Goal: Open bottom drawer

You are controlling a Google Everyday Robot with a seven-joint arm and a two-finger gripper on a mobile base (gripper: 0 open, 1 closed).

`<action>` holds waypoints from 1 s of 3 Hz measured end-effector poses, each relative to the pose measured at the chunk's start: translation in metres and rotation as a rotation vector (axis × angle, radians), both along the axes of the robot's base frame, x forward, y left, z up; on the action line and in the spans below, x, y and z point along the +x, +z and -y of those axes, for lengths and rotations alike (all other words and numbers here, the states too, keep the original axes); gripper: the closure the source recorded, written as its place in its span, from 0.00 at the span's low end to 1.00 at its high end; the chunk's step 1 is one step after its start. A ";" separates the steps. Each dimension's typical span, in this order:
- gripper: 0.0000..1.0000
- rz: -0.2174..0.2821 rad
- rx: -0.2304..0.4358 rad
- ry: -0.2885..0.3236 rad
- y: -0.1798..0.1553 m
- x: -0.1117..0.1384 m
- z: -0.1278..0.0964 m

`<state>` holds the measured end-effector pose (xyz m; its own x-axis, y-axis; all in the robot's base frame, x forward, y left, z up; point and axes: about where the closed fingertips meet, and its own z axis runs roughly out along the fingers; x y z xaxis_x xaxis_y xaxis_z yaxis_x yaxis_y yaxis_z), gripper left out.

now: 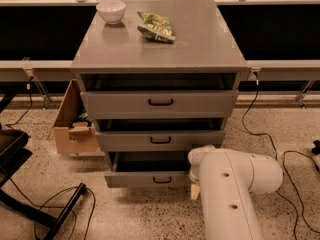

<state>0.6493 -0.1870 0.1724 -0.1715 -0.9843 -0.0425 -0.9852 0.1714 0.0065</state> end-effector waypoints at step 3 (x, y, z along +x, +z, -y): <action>0.94 -0.135 -0.031 -0.032 0.000 -0.071 0.021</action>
Offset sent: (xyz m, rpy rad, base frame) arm -0.1788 -0.0416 0.0121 -0.0838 0.3278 -0.0697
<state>0.5780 -0.2078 0.1723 -0.2051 -0.9786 0.0134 -0.9697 0.2051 0.1324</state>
